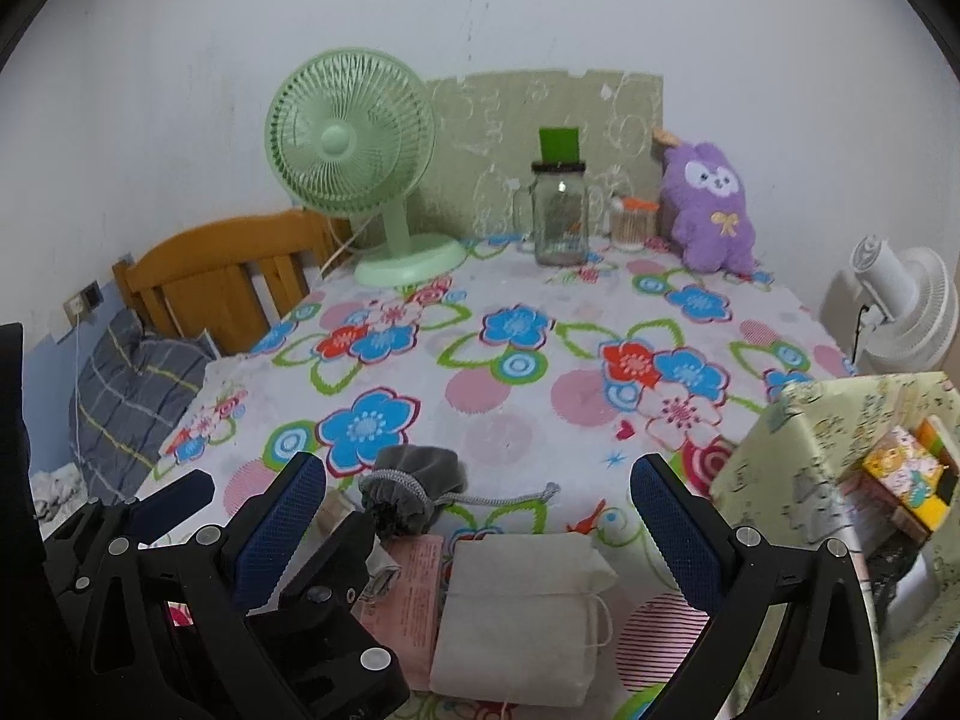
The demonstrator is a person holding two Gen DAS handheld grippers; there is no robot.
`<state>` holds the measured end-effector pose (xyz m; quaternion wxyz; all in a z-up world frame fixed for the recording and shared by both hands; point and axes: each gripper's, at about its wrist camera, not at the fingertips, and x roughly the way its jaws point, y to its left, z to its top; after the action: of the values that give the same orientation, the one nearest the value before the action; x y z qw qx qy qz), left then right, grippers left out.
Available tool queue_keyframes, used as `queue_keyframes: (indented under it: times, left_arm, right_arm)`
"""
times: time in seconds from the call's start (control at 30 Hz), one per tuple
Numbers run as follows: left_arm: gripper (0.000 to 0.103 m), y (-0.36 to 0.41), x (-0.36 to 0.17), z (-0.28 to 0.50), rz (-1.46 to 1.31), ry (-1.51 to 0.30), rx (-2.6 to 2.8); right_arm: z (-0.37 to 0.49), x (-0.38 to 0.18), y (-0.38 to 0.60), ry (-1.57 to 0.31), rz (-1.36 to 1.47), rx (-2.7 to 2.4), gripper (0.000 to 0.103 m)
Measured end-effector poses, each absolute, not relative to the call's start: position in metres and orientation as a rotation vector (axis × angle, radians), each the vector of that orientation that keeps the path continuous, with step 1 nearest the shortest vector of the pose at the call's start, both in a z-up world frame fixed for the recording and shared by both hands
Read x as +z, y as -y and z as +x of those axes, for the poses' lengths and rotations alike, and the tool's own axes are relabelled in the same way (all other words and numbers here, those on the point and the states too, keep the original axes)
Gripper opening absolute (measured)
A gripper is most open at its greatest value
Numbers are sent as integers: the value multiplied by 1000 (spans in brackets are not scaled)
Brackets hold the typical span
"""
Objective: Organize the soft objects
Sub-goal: 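Move both open tools back over the remaining items on the table, then grasp the white cloth pack with the left tool while the right tool grasps the grey pouch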
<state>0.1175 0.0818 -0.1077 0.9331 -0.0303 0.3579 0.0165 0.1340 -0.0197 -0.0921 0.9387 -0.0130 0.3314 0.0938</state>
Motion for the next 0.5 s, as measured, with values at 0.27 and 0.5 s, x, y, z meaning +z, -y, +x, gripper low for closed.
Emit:
queue_keyframes:
  times: [0.27, 0.5]
  left_arm:
    - [92, -87, -128, 133, -86, -787, 33]
    - [81, -86, -143, 142, -102, -833, 18]
  right_arm:
    - [150, -111, 16, -725, -27, 186, 103]
    - [159, -124, 16, -755, -47, 170, 103]
